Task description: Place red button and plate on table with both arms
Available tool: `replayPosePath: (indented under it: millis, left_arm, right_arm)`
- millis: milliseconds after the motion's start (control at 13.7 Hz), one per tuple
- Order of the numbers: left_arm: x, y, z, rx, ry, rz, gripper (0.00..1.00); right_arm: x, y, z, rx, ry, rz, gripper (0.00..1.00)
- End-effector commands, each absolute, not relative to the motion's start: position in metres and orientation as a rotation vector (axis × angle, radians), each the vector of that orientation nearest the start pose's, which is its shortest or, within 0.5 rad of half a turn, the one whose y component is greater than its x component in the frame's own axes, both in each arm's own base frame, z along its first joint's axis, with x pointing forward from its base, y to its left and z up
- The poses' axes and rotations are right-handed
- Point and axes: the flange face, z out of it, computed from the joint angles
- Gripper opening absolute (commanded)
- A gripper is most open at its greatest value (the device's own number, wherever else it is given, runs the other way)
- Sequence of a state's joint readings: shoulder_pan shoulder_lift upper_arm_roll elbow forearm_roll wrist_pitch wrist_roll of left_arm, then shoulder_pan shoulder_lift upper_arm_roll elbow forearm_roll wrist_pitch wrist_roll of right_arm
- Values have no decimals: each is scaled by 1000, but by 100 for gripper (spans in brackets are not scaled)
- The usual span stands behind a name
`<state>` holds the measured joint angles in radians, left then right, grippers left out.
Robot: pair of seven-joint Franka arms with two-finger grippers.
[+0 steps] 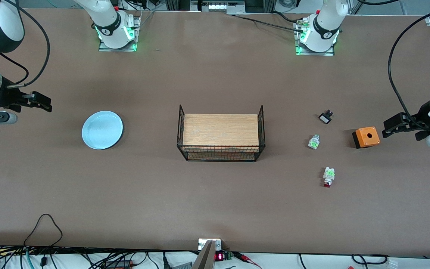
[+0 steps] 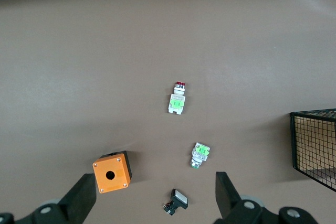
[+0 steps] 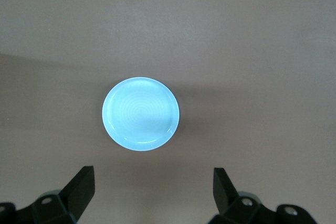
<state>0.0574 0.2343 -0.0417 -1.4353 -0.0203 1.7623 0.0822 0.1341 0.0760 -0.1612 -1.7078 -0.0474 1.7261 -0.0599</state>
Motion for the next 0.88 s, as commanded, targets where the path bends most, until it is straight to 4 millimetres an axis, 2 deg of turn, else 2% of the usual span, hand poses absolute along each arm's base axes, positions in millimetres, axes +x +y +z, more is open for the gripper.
replayPosePath:
  millis: [0,219,365,803]
  left_arm:
    - [648,13,575,-3170,100,-181,100]
    - [648,12,579,-3169,103,-189,100]
    - [648,9,579,-3168,110,-188,100]
    - [648,7,580,-3166,115,-193,100]
  right_arm:
    - [577,-16,549,-3201,-66,84,100]
    - [577,-9,560,-3203,-70,66,100]
    - [578,-20,575,-3201,-41,32,100]
    - [574,-17,580,-3199,-46,49,100]
